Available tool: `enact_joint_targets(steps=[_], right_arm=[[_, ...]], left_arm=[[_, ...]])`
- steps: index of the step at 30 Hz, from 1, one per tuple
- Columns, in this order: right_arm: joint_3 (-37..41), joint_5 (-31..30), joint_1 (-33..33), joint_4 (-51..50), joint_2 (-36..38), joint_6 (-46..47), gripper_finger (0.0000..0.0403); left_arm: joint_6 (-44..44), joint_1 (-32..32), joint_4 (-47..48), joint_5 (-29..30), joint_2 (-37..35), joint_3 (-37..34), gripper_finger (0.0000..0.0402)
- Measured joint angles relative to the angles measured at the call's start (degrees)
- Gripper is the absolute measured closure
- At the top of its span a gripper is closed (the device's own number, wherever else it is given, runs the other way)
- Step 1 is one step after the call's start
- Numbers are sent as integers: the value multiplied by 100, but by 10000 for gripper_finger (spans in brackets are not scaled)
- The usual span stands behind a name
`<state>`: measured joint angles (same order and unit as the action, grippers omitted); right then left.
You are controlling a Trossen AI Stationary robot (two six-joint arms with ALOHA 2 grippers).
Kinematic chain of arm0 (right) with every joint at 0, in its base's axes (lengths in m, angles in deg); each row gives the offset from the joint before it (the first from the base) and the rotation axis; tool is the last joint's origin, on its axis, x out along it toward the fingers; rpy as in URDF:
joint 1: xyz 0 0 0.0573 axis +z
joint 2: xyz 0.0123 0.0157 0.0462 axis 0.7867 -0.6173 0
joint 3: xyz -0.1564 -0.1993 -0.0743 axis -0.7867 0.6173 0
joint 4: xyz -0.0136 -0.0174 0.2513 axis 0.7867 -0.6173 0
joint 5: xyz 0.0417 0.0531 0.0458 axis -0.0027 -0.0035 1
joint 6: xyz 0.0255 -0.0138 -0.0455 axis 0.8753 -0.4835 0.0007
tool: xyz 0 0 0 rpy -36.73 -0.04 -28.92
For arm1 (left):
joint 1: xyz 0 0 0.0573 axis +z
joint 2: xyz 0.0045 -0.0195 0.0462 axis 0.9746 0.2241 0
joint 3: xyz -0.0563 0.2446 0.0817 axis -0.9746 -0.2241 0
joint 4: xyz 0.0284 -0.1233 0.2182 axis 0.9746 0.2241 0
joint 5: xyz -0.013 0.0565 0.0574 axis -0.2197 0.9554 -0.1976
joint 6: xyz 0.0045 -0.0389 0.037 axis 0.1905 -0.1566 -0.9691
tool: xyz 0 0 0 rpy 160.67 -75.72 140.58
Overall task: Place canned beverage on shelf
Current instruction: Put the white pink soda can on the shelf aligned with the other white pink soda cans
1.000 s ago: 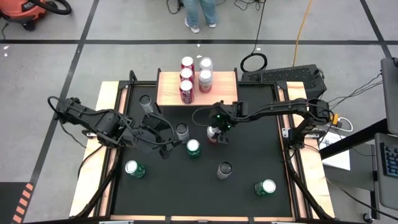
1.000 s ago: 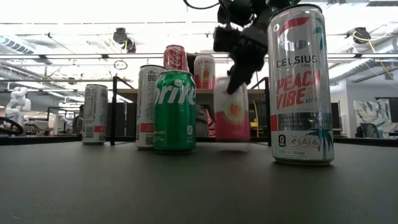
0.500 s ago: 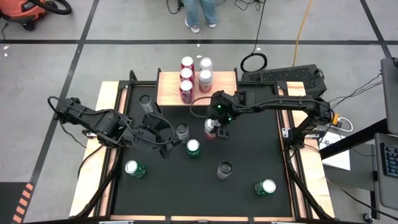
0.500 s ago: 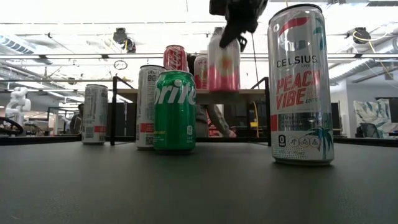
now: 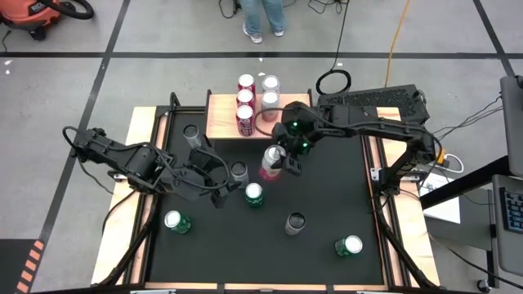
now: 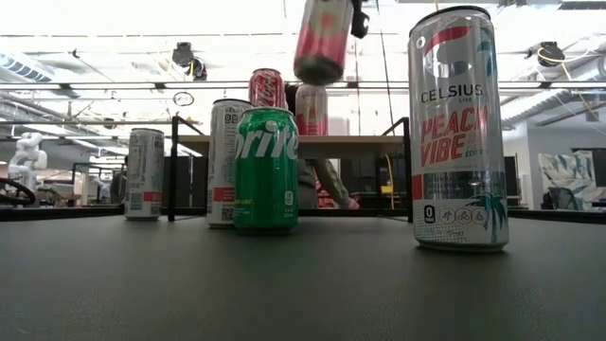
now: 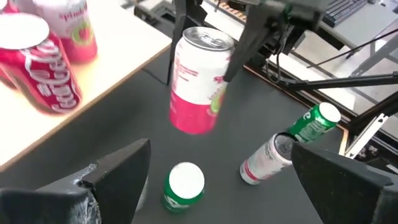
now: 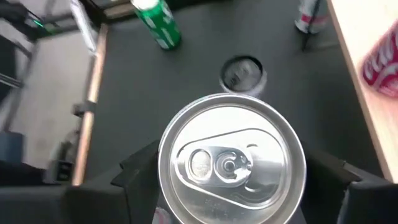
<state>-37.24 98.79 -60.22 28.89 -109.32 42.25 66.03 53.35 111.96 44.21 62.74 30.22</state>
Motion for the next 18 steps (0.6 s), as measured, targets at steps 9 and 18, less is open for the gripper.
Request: enact_joint_targets(steps=[9,18], right_arm=[[-673,58,0,-185,0,572,135],[-1293,61,2,-395,0,967,135]], left_arm=[[-888,0,-275,561,0,0,13],[-906,11,-274,929,0,0,13]])
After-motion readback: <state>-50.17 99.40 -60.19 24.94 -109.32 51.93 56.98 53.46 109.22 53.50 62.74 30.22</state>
